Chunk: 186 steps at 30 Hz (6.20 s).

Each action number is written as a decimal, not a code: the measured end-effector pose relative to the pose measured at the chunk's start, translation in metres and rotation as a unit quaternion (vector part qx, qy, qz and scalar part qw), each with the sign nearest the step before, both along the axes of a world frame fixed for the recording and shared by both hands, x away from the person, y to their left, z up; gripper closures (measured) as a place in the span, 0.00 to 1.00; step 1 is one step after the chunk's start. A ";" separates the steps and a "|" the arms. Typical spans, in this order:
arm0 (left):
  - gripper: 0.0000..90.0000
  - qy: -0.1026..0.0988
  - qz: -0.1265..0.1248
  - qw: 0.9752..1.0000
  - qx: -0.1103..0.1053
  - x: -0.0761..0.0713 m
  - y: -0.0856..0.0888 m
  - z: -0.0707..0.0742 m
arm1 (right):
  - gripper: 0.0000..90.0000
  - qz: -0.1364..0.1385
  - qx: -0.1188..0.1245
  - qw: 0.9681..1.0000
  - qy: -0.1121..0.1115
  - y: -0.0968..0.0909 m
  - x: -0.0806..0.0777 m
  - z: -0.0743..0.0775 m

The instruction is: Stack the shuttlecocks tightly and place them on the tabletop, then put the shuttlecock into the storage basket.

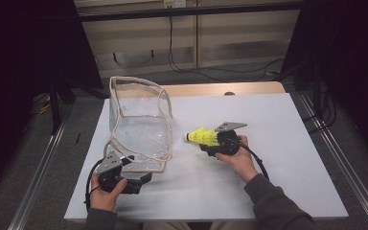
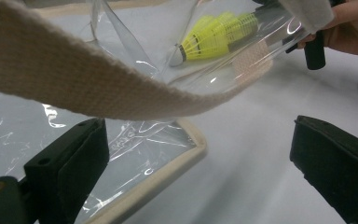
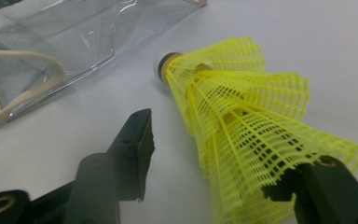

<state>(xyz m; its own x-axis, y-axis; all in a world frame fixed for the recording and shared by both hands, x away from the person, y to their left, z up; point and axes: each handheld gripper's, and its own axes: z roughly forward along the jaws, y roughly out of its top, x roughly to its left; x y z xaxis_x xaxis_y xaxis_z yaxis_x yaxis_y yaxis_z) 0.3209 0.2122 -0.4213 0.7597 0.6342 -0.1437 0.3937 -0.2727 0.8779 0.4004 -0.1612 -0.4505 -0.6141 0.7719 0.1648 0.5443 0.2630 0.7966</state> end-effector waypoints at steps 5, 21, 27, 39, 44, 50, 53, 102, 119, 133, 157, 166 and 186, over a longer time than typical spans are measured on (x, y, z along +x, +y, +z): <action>0.05 0.000 0.001 1.000 -0.001 0.000 0.000 0.000 | 0.59 -0.003 -0.002 1.000 -0.003 0.004 0.002 -0.002; 0.05 0.002 0.001 1.000 0.000 0.001 0.001 -0.002 | 0.84 -0.021 -0.009 1.000 -0.011 0.005 0.007 -0.006; 0.05 0.000 0.001 1.000 0.000 0.001 0.001 -0.001 | 0.88 -0.012 -0.014 1.000 -0.017 0.005 0.008 -0.007; 0.05 0.000 0.003 1.000 -0.002 0.000 0.001 -0.001 | 0.89 0.015 -0.020 1.000 -0.015 0.000 0.004 0.000; 0.05 -0.001 0.002 1.000 -0.001 0.000 0.001 -0.001 | 0.88 0.026 -0.030 0.999 -0.016 -0.001 -0.001 0.002; 0.05 -0.001 0.003 1.000 -0.001 0.000 0.001 -0.001 | 0.80 0.023 -0.018 0.999 -0.013 0.005 -0.001 -0.001; 0.05 0.000 0.003 1.000 -0.001 0.000 0.001 -0.001 | 0.71 0.017 -0.015 1.000 -0.011 0.009 0.000 -0.001; 0.05 -0.001 0.003 1.000 -0.004 0.000 0.002 -0.002 | 0.89 0.051 -0.009 0.998 -0.023 -0.003 -0.008 0.035; 0.05 0.002 0.001 1.000 -0.006 0.001 0.002 -0.002 | 0.89 0.061 -0.011 0.997 -0.034 -0.011 -0.013 0.072; 0.05 0.002 0.002 1.000 -0.009 0.001 0.000 -0.003 | 0.89 0.075 -0.007 0.997 -0.032 -0.012 -0.014 0.093; 0.05 0.004 0.001 1.000 -0.010 -0.001 0.002 -0.003 | 0.89 0.089 -0.010 0.996 -0.029 -0.008 -0.007 0.114; 0.05 0.005 0.003 1.000 -0.011 0.000 0.002 -0.004 | 0.89 0.092 -0.011 0.995 -0.035 -0.004 -0.002 0.130; 0.05 0.004 0.000 1.000 -0.009 -0.001 0.000 -0.003 | 0.89 0.102 -0.023 0.994 -0.038 0.004 0.006 0.153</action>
